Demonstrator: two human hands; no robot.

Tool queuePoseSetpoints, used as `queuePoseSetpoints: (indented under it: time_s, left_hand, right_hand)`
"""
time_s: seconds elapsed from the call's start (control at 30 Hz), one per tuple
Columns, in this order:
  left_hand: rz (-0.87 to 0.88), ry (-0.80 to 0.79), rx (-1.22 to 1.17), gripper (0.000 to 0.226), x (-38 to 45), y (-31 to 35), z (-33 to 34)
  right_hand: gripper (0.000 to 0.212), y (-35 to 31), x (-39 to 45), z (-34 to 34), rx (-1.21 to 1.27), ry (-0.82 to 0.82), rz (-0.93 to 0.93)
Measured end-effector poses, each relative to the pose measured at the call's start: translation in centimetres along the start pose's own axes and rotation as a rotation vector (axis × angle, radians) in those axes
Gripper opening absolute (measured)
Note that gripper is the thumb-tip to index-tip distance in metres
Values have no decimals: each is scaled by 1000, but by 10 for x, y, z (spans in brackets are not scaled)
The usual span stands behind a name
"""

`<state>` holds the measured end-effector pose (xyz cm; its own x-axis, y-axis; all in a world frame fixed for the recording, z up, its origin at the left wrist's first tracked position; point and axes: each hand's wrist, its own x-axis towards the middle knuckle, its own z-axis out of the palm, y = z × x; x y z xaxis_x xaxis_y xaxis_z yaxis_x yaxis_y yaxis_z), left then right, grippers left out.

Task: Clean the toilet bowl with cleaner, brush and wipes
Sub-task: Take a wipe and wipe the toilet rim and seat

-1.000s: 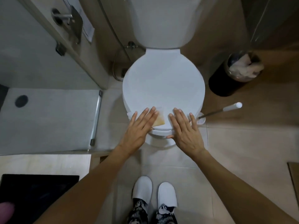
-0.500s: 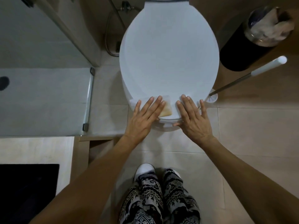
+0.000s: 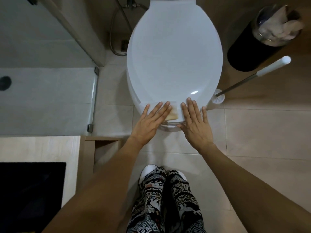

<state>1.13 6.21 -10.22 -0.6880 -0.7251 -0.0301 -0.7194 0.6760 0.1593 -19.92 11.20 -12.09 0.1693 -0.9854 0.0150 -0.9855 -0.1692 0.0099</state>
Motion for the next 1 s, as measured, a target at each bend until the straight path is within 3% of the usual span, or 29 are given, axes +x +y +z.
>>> queuePoseSetpoints:
  time_s: [0.2, 0.4, 0.57, 1.0]
  left_hand:
    - [-98, -62, 11, 82, 4, 11, -22]
    - [-209, -330, 124, 68, 16, 20, -75]
    - [-316, -394, 115, 48, 29, 20, -126]
    - [-550, -138, -2, 45, 11, 32, -306]
  right_hand:
    - [63, 5, 0, -37, 113, -226, 1]
    - [62, 13, 15, -87, 217, -439, 110]
    - [63, 20, 41, -138, 165, -589, 142]
    - [63, 9, 98, -336, 160, -576, 97]
